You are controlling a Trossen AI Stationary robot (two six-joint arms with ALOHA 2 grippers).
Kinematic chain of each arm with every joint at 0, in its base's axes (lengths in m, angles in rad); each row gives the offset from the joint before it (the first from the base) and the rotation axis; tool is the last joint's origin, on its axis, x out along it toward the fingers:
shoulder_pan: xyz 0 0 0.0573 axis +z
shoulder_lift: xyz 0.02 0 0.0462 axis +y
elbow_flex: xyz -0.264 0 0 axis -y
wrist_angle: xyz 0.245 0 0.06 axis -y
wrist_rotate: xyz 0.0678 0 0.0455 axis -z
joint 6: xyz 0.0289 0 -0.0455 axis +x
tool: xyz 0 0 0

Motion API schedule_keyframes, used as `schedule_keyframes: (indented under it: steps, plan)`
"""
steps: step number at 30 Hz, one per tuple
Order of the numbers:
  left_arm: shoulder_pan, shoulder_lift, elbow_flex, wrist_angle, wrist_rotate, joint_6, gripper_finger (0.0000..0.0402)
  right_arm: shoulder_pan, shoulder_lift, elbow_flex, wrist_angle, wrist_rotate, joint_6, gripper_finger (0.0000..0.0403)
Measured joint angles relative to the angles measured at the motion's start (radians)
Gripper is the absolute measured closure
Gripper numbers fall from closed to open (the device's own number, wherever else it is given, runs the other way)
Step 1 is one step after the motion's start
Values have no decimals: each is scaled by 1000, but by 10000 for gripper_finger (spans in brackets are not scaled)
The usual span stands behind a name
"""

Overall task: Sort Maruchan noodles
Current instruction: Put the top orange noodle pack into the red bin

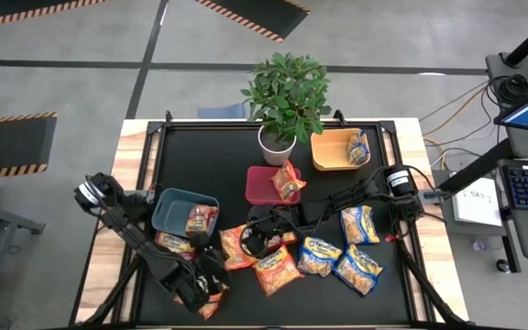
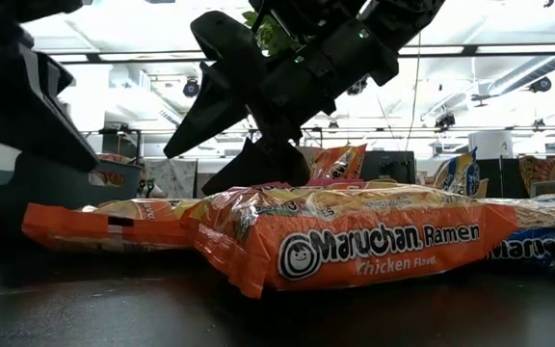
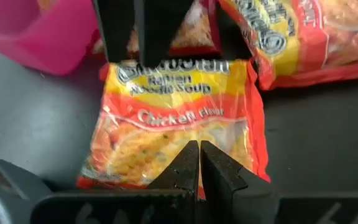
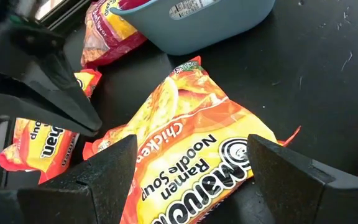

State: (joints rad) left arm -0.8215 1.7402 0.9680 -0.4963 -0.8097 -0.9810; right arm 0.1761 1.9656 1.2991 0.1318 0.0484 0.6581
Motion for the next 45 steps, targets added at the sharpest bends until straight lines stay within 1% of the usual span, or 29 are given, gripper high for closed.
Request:
schedule_keyframes:
  steps: [3,7,11,22,27,32,36,40,45]
  plan:
    - [0,26,-6,13,7,-40,402,0,0,0,-1,0,4,113]
    - [0,61,-19,82,6,-53,402,0,0,0,-22,1,14,113]
    - [0,84,-29,104,-19,-65,402,0,0,0,-31,1,23,113]
    - [-19,85,-98,113,-59,-222,402,-20,-3,41,-131,-9,30,113]
    - [-33,85,-116,137,-55,-237,402,-34,-39,83,-240,-3,-2,113]
    - [-38,85,-119,139,-47,-237,402,-40,-82,88,-285,-3,-3,113]
    - [-40,86,-123,142,-51,-241,402,-34,-79,86,-297,-4,12,113]
    - [-41,87,-125,143,-56,-241,402,-27,-44,82,-288,-4,35,113]
    - [-45,87,-128,146,-59,-240,402,-23,18,82,-218,-15,49,113]
